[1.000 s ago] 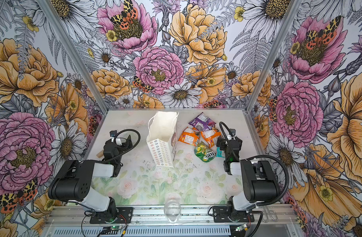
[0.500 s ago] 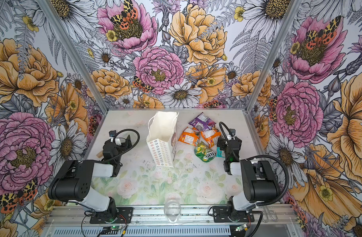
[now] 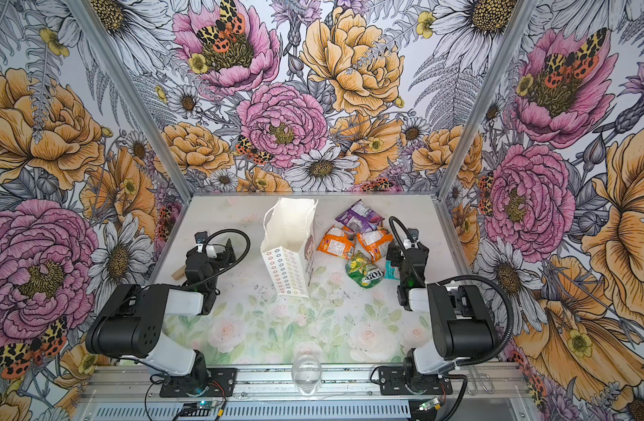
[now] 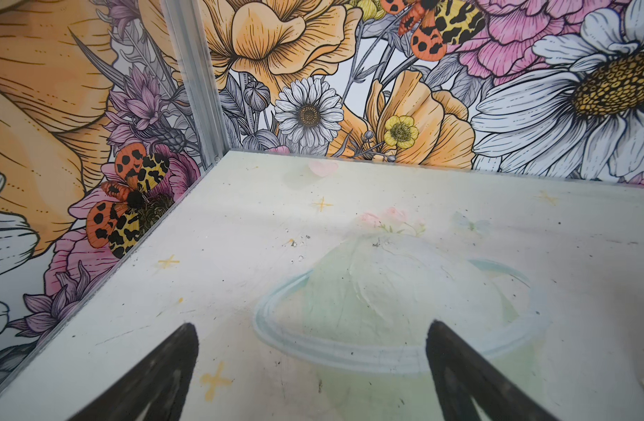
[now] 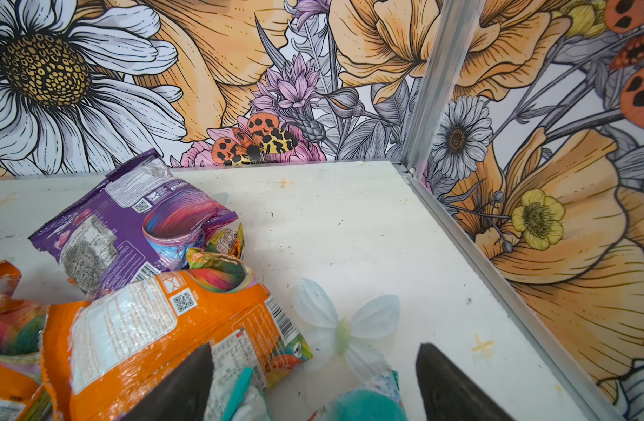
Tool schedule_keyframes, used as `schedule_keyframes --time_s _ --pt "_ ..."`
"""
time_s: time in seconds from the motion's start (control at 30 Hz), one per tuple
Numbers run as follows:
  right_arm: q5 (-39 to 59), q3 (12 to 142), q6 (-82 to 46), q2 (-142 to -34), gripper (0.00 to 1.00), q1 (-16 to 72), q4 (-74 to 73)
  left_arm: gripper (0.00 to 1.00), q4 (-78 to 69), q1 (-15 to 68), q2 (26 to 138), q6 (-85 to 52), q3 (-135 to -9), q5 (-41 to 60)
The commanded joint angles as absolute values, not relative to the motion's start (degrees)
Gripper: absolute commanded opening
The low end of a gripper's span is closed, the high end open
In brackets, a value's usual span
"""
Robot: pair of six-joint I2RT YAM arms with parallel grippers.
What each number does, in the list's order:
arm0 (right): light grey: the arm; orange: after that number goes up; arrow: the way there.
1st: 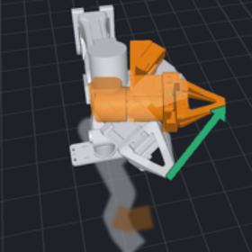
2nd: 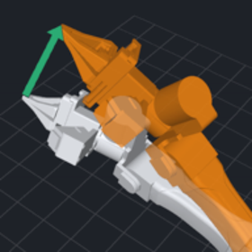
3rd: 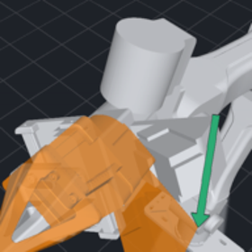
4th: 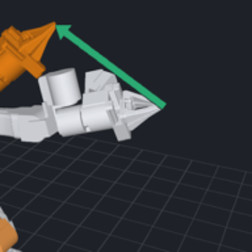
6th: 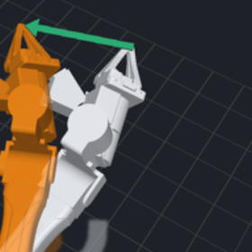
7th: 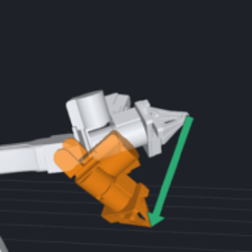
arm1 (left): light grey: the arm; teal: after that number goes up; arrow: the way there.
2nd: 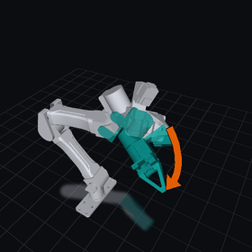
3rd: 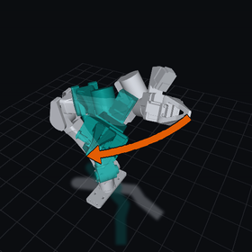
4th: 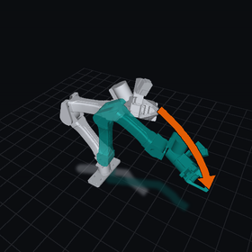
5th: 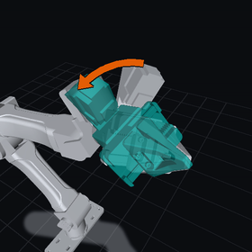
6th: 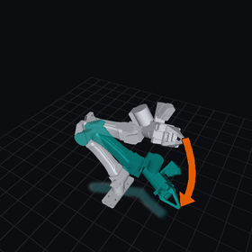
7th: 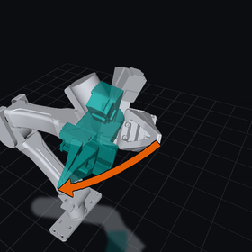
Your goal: Place the snacks into the paper bag
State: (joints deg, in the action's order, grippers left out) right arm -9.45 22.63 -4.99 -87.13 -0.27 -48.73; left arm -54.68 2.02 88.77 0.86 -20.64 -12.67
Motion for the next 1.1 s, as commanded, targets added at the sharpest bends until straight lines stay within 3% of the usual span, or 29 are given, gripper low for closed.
schedule_keyframes --time_s 0.0,0.2,0.37,0.63,0.87,1.07 --pt "-10.4 22.1 -4.7 -87.9 0.89 0.1 -50.3 0.99 -55.5 2.6 86.0 1.1 -19.7 -15.1" --pt "-10.4 22.3 -4.4 -87.7 0.89 0.2 -50.1 0.99 -47.9 3.8 78.1 2.1 -20.3 -16.8" --pt "-10.2 29.8 -4.4 -81.3 0.88 0.2 -31.6 0.99 -41.8 4.0 70.1 1.6 -20.7 -15.9" --pt "-8.2 36.8 -7.9 -70.5 0.9 0.3 -14.5 0.99 -24.7 4.6 55.1 -4.5 -23.6 -18.6" --pt "-3.7 55.1 -10.5 -70.4 0.91 0.6 13.8 0.99 -8.8 4.9 39.6 -12.3 -27.0 -17.9" --pt "3.7 65.6 -13.2 -71.3 0.92 0.9 26.4 0.99 2.5 5.6 32.4 -17.5 -33.2 -14.8"
